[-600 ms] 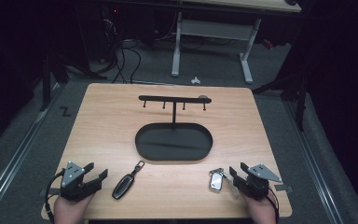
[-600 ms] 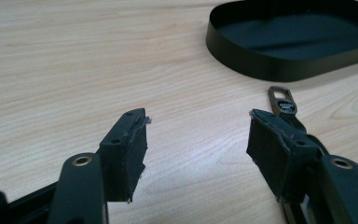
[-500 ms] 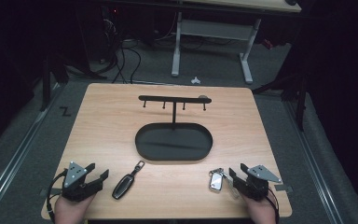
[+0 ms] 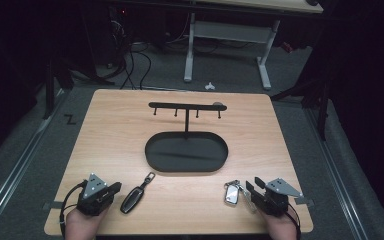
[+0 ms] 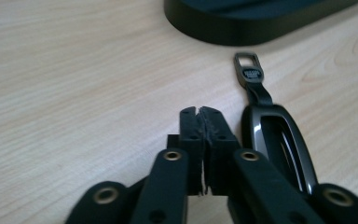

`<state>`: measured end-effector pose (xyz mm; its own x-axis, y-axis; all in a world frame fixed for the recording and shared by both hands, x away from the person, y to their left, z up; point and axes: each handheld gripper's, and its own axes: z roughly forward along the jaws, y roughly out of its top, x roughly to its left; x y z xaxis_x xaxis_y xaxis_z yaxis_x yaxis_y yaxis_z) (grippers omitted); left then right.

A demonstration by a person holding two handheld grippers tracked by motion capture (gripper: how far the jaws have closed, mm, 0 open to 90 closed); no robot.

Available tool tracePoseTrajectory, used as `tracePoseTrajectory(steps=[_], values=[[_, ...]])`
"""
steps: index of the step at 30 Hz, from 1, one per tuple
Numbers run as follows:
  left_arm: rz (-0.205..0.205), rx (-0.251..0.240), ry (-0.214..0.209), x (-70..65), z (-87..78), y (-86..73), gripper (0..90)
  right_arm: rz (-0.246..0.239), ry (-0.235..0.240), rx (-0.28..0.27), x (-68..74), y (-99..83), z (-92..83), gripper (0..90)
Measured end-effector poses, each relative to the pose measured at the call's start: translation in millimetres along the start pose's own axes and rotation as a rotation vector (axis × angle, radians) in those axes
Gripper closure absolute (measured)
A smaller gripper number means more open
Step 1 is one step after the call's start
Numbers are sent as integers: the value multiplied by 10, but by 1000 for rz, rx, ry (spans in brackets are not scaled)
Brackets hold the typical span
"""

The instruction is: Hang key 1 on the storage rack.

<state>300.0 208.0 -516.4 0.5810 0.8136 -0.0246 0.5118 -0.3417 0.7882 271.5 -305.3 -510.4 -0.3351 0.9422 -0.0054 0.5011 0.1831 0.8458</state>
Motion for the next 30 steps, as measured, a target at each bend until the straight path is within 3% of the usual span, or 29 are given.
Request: tracePoseTrajectory(steps=[6, 11, 14, 21, 23, 27, 30], values=[[78, 70, -26, -168, 127, -4, 900, -28, 24, 6, 58, 10, 22, 612], [85, 62, -59, -260, 115, 19, 900, -21, 27, 11, 45, 5, 18, 611], [151, 70, -97, -466, 155, 62, 900, -17, 29, 15, 39, 2, 27, 607], [228, 80, -178, -772, 278, 114, 880, -25, 32, 22, 54, -4, 37, 605], [230, 73, -200, -829, 300, 124, 876, -19, 41, 20, 71, 6, 37, 605], [198, 71, -242, -937, 415, 165, 839, -31, 67, 15, 151, 24, 56, 605], [238, 59, -232, -1066, 501, 242, 814, -51, 79, 22, 214, 37, 91, 605]])
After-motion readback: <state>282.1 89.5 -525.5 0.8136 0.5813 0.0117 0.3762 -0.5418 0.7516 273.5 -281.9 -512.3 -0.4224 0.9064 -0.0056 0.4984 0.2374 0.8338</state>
